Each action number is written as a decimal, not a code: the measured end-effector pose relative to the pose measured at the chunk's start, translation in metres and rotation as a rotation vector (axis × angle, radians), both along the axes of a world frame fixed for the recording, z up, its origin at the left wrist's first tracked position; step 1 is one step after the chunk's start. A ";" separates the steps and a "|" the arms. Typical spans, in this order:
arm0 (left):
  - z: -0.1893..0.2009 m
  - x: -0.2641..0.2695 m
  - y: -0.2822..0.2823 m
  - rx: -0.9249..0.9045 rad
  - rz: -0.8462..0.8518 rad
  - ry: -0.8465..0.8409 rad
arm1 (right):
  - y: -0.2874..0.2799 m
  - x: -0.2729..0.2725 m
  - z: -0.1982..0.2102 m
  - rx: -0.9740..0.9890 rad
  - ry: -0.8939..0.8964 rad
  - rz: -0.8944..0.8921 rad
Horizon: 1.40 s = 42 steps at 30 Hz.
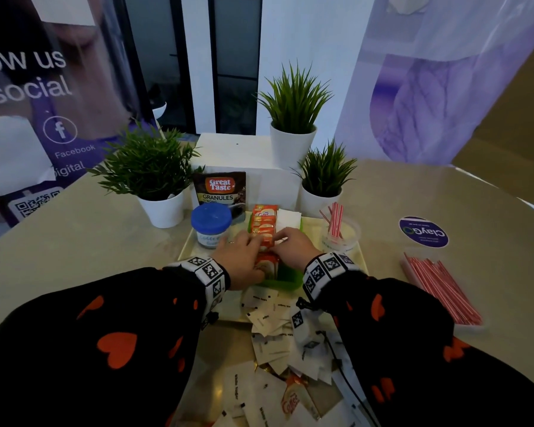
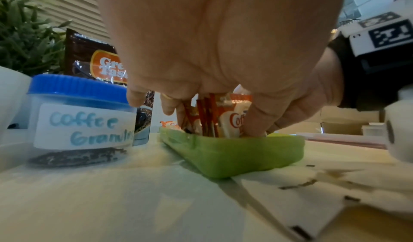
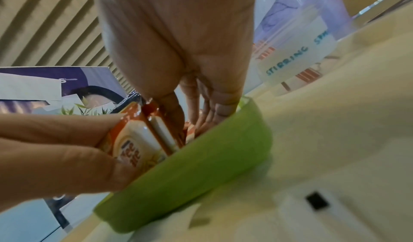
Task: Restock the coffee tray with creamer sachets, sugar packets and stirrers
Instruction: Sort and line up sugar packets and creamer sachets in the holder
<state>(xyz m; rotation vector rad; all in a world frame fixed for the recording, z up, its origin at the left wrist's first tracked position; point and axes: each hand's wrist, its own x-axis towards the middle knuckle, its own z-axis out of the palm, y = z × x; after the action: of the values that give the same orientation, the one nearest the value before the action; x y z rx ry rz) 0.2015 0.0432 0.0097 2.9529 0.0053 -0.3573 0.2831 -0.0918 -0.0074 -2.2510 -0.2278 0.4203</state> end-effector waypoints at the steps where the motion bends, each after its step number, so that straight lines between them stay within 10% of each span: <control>1: 0.000 0.000 0.000 0.036 0.001 -0.015 | 0.000 0.001 -0.001 -0.015 -0.001 -0.044; 21: -0.003 0.000 0.002 0.115 -0.080 -0.045 | 0.004 0.003 0.000 0.032 0.113 -0.113; 24: -0.004 -0.002 0.001 0.139 -0.068 -0.083 | 0.005 -0.001 -0.002 -0.282 -0.102 0.064; 28: -0.005 -0.002 0.001 0.135 -0.061 -0.080 | 0.004 0.006 0.002 0.074 0.127 -0.070; 42: -0.012 0.004 -0.005 0.043 0.042 -0.102 | 0.008 0.003 -0.007 0.151 -0.008 -0.118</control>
<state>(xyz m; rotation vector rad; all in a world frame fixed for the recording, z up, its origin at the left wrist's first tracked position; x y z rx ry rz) 0.2054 0.0384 -0.0027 3.0047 0.0625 -0.2024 0.2860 -0.0836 -0.0140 -2.1062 -0.1257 0.3210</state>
